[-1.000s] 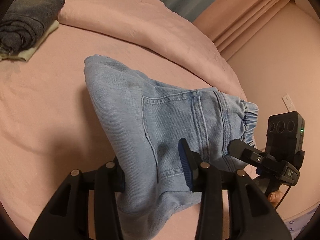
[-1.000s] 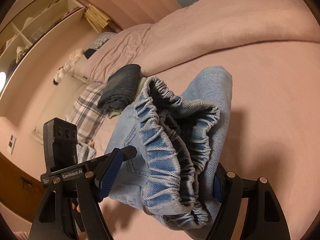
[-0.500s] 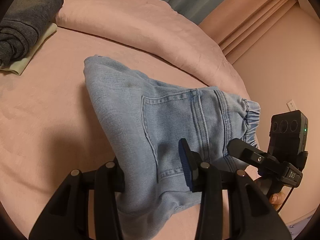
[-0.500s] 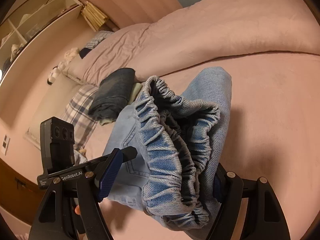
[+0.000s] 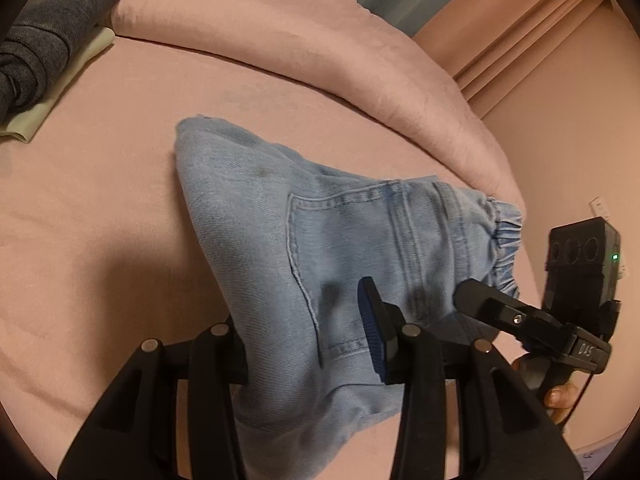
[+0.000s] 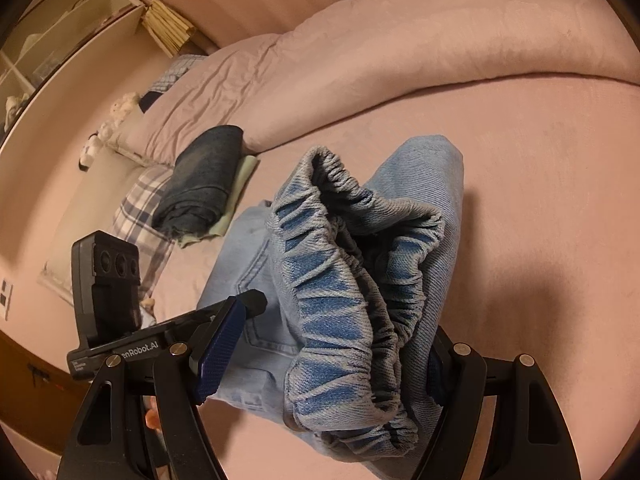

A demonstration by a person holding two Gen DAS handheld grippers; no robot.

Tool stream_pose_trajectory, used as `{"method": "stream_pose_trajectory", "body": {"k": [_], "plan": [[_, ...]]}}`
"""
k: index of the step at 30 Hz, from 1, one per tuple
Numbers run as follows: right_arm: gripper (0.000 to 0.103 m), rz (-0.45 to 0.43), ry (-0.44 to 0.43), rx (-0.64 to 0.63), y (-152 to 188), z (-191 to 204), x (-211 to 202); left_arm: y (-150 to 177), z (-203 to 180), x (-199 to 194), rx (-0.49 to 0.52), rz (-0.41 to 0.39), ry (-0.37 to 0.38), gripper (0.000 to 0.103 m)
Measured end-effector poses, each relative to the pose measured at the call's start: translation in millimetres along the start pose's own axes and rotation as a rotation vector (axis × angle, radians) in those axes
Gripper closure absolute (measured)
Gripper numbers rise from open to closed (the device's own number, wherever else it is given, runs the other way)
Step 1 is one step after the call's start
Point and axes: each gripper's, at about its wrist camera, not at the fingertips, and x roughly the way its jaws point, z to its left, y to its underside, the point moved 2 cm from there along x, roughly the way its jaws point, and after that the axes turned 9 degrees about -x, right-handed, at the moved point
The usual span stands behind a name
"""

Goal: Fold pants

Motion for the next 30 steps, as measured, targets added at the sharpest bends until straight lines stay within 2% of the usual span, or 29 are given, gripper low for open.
{"method": "stream_pose_trajectory", "body": {"k": [2, 5, 7, 10, 13, 16, 20, 22, 24, 26, 28, 30], "plan": [[0.024, 0.012, 0.030, 0.003, 1, -3, 2, -2, 6, 2, -0.010, -0.013, -0.052, 0.059], [0.024, 0.031, 0.111, 0.020, 8, -13, -1, 0, 16, -5, -0.033, -0.031, -0.121, 0.045], [0.024, 0.032, 0.163, 0.039, 15, -23, -10, 3, 19, -15, -0.019, -0.051, -0.144, 0.044], [0.023, -0.021, 0.203, 0.057, 22, -31, -35, 9, 14, -38, 0.036, -0.113, -0.202, 0.040], [0.023, -0.087, 0.233, 0.061, 27, -31, -61, 20, 1, -51, 0.093, -0.148, -0.209, 0.035], [0.023, -0.117, 0.234, 0.018, 38, -11, -79, 39, -21, -57, 0.174, -0.169, -0.264, 0.030], [0.023, -0.073, 0.372, -0.119, 57, 31, -86, 69, -44, -65, 0.233, -0.173, -0.316, 0.029], [0.023, -0.065, 0.392, -0.158, 66, 47, -90, 81, -50, -70, 0.234, -0.166, -0.329, 0.021], [0.023, -0.058, 0.390, -0.180, 74, 60, -94, 89, -55, -77, 0.218, -0.162, -0.327, 0.008], [0.022, -0.063, 0.381, -0.182, 81, 70, -101, 96, -59, -85, 0.203, -0.182, -0.381, 0.000], [0.022, -0.069, 0.370, -0.185, 86, 77, -107, 97, -62, -95, 0.200, -0.215, -0.444, 0.001], [0.022, -0.079, 0.368, -0.180, 90, 82, -113, 102, -68, -105, 0.207, -0.231, -0.465, 0.001]]}}
